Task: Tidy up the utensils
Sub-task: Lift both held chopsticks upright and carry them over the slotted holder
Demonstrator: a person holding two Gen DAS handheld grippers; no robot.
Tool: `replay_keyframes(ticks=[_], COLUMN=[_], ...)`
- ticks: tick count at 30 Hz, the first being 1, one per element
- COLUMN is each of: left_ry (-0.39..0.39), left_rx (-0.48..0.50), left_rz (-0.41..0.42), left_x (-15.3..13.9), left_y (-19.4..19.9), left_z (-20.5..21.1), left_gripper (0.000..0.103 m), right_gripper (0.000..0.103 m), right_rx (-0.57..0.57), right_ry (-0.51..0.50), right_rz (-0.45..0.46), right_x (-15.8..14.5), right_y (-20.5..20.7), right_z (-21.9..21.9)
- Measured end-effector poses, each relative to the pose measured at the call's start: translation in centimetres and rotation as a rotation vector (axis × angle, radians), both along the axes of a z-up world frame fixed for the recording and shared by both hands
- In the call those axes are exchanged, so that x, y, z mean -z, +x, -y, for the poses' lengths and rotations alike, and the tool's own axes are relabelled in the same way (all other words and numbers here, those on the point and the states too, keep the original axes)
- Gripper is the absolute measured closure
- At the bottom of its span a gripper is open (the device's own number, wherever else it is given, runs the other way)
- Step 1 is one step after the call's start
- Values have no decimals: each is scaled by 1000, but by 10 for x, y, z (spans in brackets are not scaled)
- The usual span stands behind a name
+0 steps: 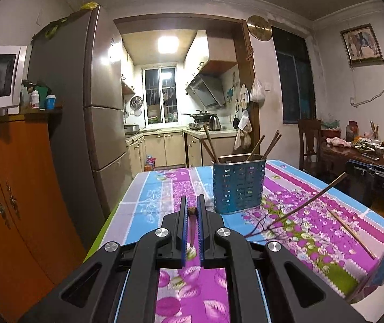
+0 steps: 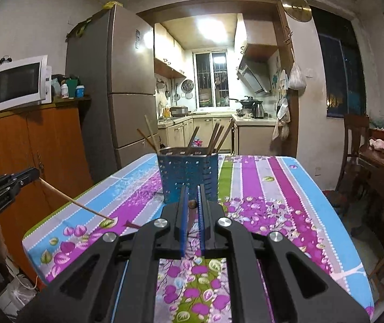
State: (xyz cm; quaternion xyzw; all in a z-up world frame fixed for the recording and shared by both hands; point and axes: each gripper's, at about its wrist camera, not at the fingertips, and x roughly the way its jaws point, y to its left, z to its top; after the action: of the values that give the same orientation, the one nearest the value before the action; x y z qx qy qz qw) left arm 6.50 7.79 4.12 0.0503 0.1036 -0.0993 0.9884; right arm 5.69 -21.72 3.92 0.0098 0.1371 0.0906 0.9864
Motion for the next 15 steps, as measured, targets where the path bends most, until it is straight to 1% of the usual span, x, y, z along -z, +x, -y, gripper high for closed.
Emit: replay_keyframes(ticks=[4, 7, 11, 15], left_ry=[1, -4, -2, -2], left_rx=[1, 8, 8, 5], left_rz=[16, 10, 2, 0], left_x=[-6, -10, -14, -24], left_y=[6, 16, 26, 37], left_z=[4, 6, 8, 8], left_gripper=[95, 95, 95, 95], right_gripper=[98, 98, 98, 98], right_rx=[5, 6, -4, -9], right_ry=[-15, -15, 14, 17], right_rz=[35, 51, 49, 57], right_x=[-9, -16, -25, -36], right_y=[3, 8, 19, 26], right_z=[1, 4, 11, 15])
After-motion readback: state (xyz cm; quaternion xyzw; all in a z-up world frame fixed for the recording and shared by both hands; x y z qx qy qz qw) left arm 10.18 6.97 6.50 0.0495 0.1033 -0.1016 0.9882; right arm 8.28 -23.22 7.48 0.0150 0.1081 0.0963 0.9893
